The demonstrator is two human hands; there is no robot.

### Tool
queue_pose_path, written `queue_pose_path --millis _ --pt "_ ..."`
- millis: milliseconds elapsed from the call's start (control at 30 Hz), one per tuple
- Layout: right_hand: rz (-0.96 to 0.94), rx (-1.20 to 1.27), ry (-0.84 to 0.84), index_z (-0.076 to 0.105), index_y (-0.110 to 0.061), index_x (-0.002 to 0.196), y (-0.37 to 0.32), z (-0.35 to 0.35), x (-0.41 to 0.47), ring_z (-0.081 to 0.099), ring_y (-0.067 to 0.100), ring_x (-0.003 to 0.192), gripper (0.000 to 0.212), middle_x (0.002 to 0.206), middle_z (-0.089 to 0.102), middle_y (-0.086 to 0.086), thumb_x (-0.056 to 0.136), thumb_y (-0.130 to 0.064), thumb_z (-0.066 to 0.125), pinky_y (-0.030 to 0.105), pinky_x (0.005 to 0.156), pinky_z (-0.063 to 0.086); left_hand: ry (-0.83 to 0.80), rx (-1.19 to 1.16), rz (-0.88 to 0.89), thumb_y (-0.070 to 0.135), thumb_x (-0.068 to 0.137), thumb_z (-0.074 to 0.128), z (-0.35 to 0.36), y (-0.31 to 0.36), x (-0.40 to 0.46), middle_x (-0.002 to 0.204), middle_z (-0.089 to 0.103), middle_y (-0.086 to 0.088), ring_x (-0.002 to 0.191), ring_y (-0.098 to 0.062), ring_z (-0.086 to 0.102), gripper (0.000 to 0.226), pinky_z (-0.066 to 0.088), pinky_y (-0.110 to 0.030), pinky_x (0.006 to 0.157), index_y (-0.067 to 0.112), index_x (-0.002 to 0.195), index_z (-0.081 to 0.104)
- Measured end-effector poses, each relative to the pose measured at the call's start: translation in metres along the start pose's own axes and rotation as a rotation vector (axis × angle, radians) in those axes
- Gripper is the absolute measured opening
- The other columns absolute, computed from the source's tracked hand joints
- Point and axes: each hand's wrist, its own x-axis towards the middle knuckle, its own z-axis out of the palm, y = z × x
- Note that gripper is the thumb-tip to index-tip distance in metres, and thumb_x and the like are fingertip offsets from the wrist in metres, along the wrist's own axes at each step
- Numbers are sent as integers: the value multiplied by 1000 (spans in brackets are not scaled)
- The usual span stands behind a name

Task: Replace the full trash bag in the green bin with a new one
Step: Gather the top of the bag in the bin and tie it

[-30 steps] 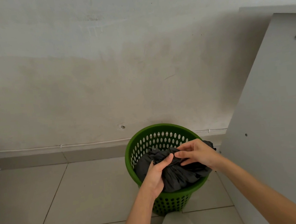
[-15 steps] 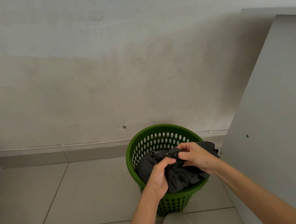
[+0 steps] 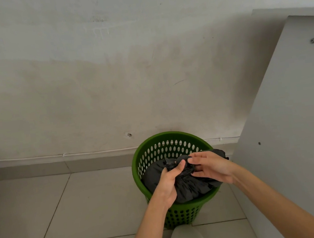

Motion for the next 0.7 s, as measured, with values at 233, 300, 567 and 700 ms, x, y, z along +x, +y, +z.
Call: queue_pose_path --millis 233,300,567,700 --pt "-21 -53 -17 57 6 104 1 2 8 61 24 95 32 103 61 18 80 23 43 22 78 56 53 140 77 -13 79 53 4 -2 -1 73 72 -3 76 -16 68 24 56 -20 68 5 82 68" --pt "-49 -31 -3 50 11 116 6 3 11 58 29 103 45 113 57 24 77 27 37 25 81 56 45 154 91 -15 79 50 8 -1 -2 71 72 -3 74 -14 69 27 55 -19 66 5 82 68" --pt "-65 1 -10 58 7 113 9 5 5 62 19 96 42 107 65 12 76 -10 69 22 79 53 42 159 80 -11 82 48 4 2 -1 75 74 -1 75 -13 70 27 55 -19 63 7 88 67" --pt "-59 118 2 62 6 107 15 -4 11 68 21 93 57 103 69 15 57 -14 84 25 79 58 16 135 57 -7 85 45 5 -3 0 78 74 -5 76 -15 70 23 57 -22 66 2 92 66"
